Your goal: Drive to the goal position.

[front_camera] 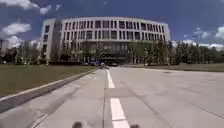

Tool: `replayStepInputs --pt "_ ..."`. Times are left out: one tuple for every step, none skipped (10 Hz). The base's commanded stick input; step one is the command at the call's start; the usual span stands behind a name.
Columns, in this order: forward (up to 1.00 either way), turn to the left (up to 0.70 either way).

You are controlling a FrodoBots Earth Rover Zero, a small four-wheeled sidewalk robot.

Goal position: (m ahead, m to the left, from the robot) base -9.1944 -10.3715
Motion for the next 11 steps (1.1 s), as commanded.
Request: replayStepInputs --pt "0.7 0.06" --pt "0.7 0.1" --pt "0.7 0.14" --pt "0.7 0.03" --pt "0.7 0.02" --pt "0.7 0.0" --pt "0.7 0.0" --pt "0.7 0.0" --pt "0.7 0.0" --pt "0.7 0.0" --pt "0.7 0.0"
